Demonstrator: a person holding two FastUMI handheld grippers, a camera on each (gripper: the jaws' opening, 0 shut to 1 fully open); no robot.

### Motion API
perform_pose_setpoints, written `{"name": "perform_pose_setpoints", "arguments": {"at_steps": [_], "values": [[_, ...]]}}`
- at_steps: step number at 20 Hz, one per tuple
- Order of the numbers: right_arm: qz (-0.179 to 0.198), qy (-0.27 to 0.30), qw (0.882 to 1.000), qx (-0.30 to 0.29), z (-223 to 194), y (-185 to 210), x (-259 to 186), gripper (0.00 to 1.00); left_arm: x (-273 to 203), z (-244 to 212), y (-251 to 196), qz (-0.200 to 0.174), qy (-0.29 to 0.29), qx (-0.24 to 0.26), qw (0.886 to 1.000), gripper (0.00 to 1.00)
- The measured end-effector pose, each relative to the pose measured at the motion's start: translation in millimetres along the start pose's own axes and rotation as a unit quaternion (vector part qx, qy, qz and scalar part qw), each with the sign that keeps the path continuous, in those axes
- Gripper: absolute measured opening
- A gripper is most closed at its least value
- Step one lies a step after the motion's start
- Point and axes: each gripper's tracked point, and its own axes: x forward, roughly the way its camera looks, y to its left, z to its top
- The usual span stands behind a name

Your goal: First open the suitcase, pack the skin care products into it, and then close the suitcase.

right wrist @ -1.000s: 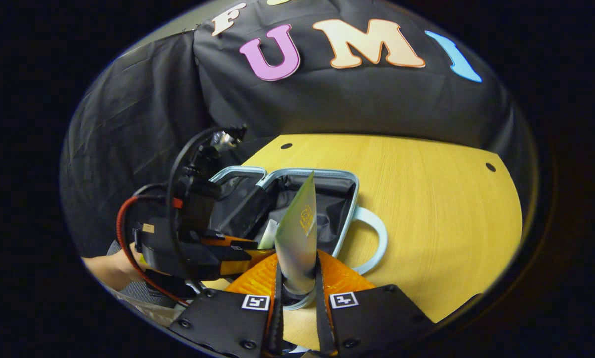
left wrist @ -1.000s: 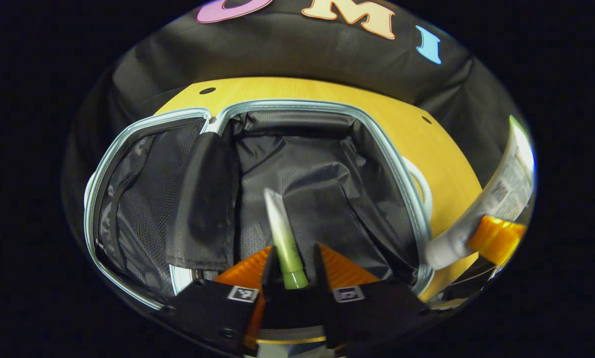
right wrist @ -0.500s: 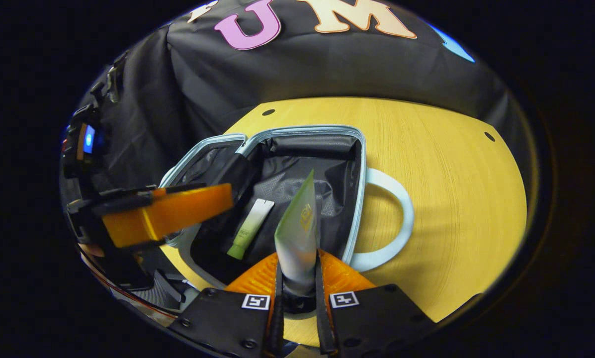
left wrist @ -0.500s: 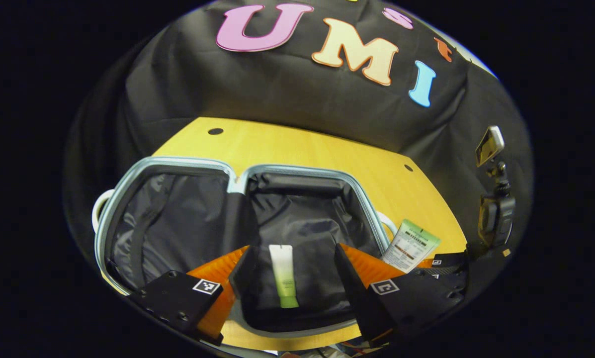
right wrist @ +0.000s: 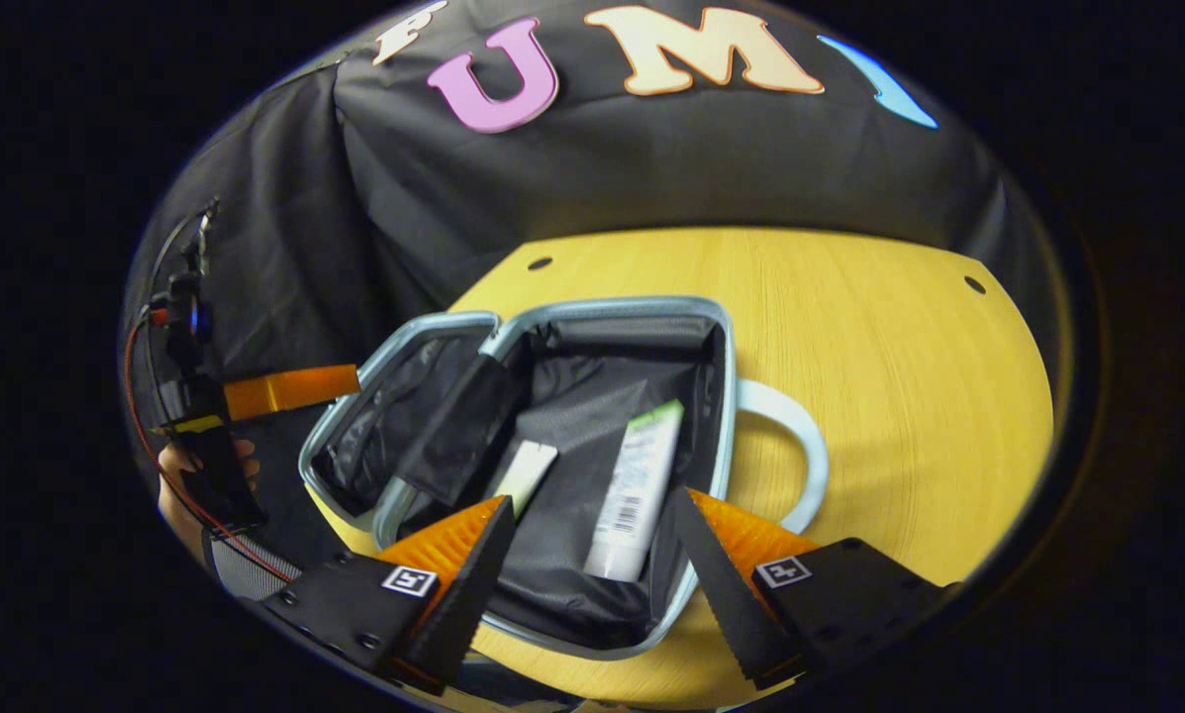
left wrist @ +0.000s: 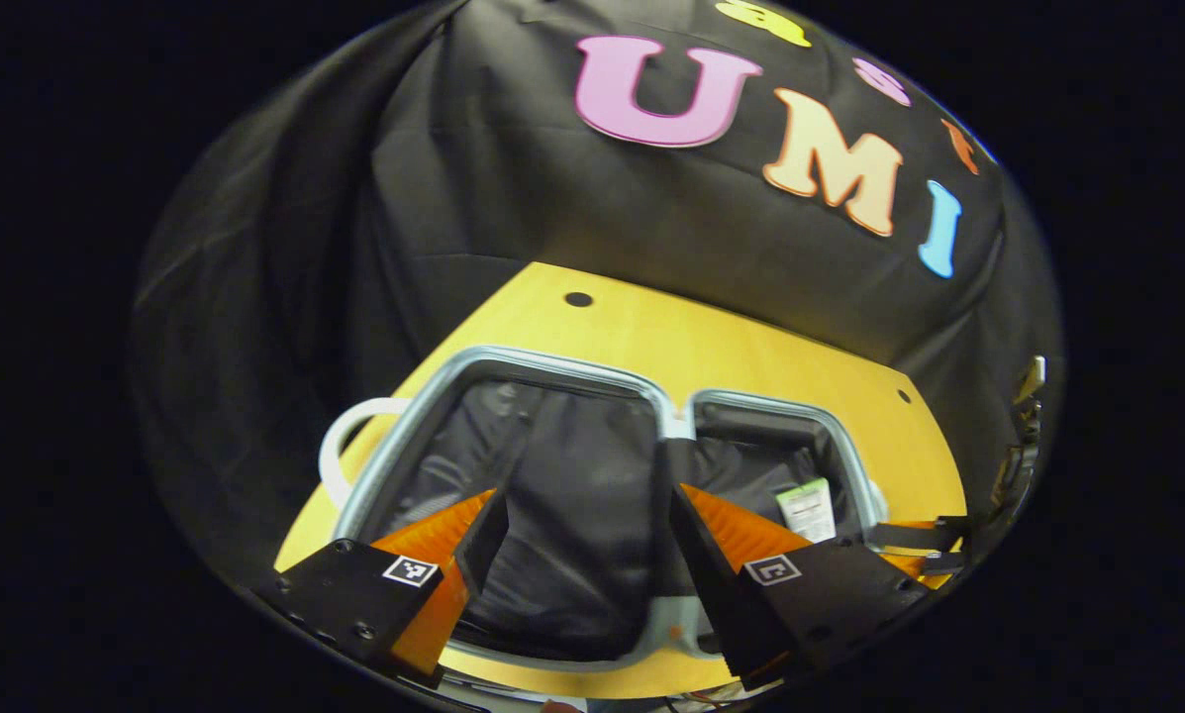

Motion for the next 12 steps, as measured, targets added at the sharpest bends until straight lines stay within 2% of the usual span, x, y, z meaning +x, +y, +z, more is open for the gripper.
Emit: {"name": "perform_pose_setpoints", "arguments": {"at_steps": [3, 6, 10, 12], "values": [[-0.019, -0.079, 0.997, -0.006, 39, -16, -19, 0.98, 3, 15, 41, 0.034, -0.014, -0.004, 0.999, 0.96], [-0.049, -0.146, 0.988, -0.019, 78, -39, -42, 0.98, 6, 27, 84, 0.070, -0.014, 0.001, 0.997, 0.96], [-0.104, -0.188, 0.975, -0.060, 106, -74, -67, 0.98, 16, 37, 145, 0.113, 0.001, -0.012, 0.994, 0.96], [-0.123, -0.195, 0.971, -0.061, 110, -85, -76, 0.98, 28, 30, 166, 0.123, 0.021, -0.023, 0.992, 0.96]]}}
